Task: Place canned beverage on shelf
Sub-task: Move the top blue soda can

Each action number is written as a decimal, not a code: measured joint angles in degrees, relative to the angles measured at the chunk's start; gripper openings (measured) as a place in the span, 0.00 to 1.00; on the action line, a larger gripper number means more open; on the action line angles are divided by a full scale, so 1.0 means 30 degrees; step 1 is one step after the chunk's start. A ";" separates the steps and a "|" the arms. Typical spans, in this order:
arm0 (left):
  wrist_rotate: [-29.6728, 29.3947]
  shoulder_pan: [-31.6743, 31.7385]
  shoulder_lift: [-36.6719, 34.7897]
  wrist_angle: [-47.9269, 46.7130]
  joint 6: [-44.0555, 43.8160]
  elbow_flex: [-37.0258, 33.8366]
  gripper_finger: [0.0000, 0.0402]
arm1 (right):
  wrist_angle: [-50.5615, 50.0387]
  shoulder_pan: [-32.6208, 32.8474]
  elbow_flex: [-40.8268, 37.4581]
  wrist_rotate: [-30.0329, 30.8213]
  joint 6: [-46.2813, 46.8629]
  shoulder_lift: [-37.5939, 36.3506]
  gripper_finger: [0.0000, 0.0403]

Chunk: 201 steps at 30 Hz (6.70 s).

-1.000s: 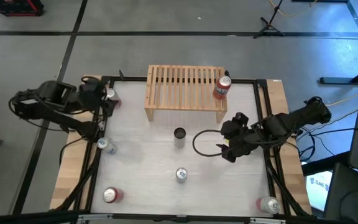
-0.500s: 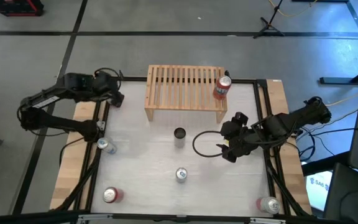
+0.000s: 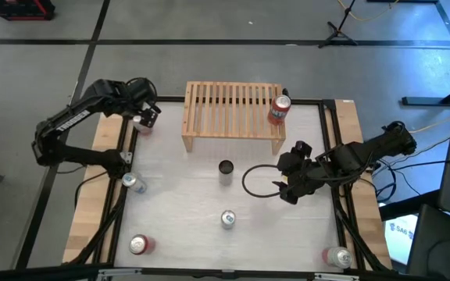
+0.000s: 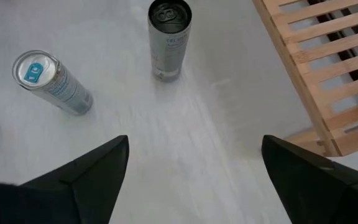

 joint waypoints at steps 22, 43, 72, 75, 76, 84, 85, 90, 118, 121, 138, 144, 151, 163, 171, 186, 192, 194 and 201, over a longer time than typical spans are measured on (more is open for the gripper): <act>0.9902 -0.1495 -0.3584 0.1168 0.2954 -0.3383 0.84 | 0.0030 -0.0021 0.0007 0.0350 -0.0874 0.0001 0.88; 1.0948 -1.3771 -0.3847 0.0729 -0.3236 -0.2618 0.84 | 0.0286 -0.0021 0.0007 0.0624 -0.0889 0.0001 0.88; 0.9217 -2.0247 -0.3854 0.0622 -0.5849 -0.8083 0.84 | 0.1757 -0.0021 0.0015 0.0714 -0.0721 0.0008 0.88; 0.8991 -2.0247 -0.3854 0.1278 -0.5858 -0.8499 0.84 | 0.2002 -0.0021 0.0015 0.0721 -0.0765 0.0008 0.88; 0.8953 -2.0247 -0.3854 0.1522 -0.5851 -0.8626 0.84 | 0.2042 -0.0021 0.0015 0.0721 -0.0809 0.0008 0.88; 0.8932 -2.0240 -0.3853 0.1726 -0.5781 -0.9871 0.84 | 0.2030 -0.0021 0.0015 0.0729 -0.0852 0.0015 0.88; 0.8865 -2.0240 -0.3849 0.1982 -0.5714 -0.9984 0.84 | 0.2030 -0.0017 0.0015 0.0729 -0.0852 0.0015 0.88; 0.8897 -2.0240 -0.3847 0.2502 -0.5392 -1.0344 0.80 | 0.2022 -0.0021 0.0015 0.1100 -0.0867 0.0015 0.88; 0.9028 -2.0225 -0.1558 0.0977 -0.6232 -0.1642 0.52 | 0.1980 -0.0020 0.0015 0.1005 -0.1260 0.0015 0.88; 0.8627 -2.0225 -0.0128 -0.0214 -0.5899 0.0825 0.52 | 0.1964 -0.0021 0.0015 0.1001 -0.1384 0.0015 0.88; 0.6592 -1.7575 0.5483 -0.0092 -0.2495 1.0802 0.52 | 0.1979 -0.0013 0.0015 0.0138 -0.1909 0.0015 0.88; 0.5362 -1.6498 0.7182 -0.0087 -0.0739 1.2584 0.52 | 0.1910 -0.0013 0.0015 0.0138 -0.1909 0.0015 0.88; 0.3237 -1.3444 0.8316 -0.0063 0.1351 1.4545 0.52 | 0.1869 -0.0013 0.0015 -0.0007 -0.1931 0.0040 0.88; 0.6588 -1.0558 0.8561 -0.0072 0.4715 1.4937 0.53 | 0.1211 -0.0013 0.0015 0.0856 -0.1488 -0.0007 0.88; 0.7098 -1.4429 0.8564 -0.0037 0.2215 0.9672 0.53 | 0.2276 0.0001 -0.1451 0.0366 -0.1901 -0.0029 0.88; 0.7979 -1.7710 0.8561 0.7247 -0.1226 -0.1254 0.53 | 0.6598 -0.0021 -0.4240 -0.0860 -0.2922 -0.0029 0.88; 0.7712 -1.7649 0.8415 0.7562 -0.1215 -0.2175 0.53 | 0.6593 -0.0013 -0.4240 -0.0867 -0.2902 -0.0021 0.88; 0.7619 -1.7624 0.8422 0.7839 -0.1189 -0.2178 0.54 | 0.6590 -0.0013 -0.4240 -0.0867 -0.2898 -0.0021 0.88; 0.7659 -1.7597 0.8583 0.7972 -0.0707 -0.1569 0.61 | 0.6589 -0.0013 -0.4240 -0.1014 -0.2885 -0.0021 0.88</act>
